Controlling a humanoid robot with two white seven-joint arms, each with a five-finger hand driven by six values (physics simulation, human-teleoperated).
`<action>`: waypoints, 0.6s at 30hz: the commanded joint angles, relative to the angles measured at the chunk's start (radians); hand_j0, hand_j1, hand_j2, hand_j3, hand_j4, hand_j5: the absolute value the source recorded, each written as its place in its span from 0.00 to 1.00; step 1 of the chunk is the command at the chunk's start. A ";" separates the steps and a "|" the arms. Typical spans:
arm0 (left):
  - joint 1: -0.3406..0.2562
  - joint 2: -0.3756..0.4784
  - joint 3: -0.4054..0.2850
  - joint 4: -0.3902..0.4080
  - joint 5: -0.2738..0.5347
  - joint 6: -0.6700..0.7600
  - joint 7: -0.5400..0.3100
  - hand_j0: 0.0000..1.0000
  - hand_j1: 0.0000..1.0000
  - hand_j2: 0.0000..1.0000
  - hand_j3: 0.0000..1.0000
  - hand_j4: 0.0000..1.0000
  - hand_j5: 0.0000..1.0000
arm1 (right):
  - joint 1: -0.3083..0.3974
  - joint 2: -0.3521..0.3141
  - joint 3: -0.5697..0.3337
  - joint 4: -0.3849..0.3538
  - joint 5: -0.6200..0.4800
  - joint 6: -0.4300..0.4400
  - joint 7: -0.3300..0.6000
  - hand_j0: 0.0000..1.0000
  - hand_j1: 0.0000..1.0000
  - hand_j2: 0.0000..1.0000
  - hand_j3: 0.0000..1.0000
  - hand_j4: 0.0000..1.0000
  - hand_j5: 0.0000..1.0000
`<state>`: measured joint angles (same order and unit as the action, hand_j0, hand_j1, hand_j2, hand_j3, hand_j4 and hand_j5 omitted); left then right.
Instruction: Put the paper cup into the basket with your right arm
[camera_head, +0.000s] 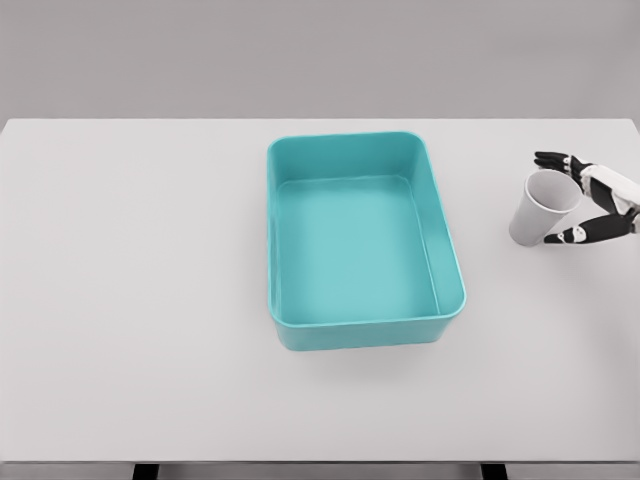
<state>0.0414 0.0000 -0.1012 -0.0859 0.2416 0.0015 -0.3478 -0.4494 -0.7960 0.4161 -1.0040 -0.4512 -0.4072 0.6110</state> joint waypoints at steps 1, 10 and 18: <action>0.000 0.000 0.000 0.000 -0.001 0.000 0.000 1.00 1.00 1.00 1.00 1.00 1.00 | 0.000 -0.002 0.001 -0.010 -0.007 0.002 0.000 1.00 1.00 1.00 1.00 1.00 1.00; 0.000 0.000 0.000 0.000 0.001 0.000 0.000 1.00 1.00 1.00 1.00 1.00 1.00 | -0.002 0.001 0.023 -0.050 -0.012 0.007 0.000 1.00 1.00 1.00 1.00 1.00 1.00; 0.000 0.000 0.000 0.000 -0.001 0.000 0.001 1.00 1.00 1.00 1.00 1.00 1.00 | -0.006 0.023 0.021 -0.050 -0.017 0.022 0.000 0.98 0.98 0.98 0.98 0.98 0.98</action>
<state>0.0414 0.0000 -0.1012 -0.0859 0.2415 0.0015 -0.3476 -0.4571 -0.7770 0.4373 -1.0529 -0.4626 -0.3871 0.6108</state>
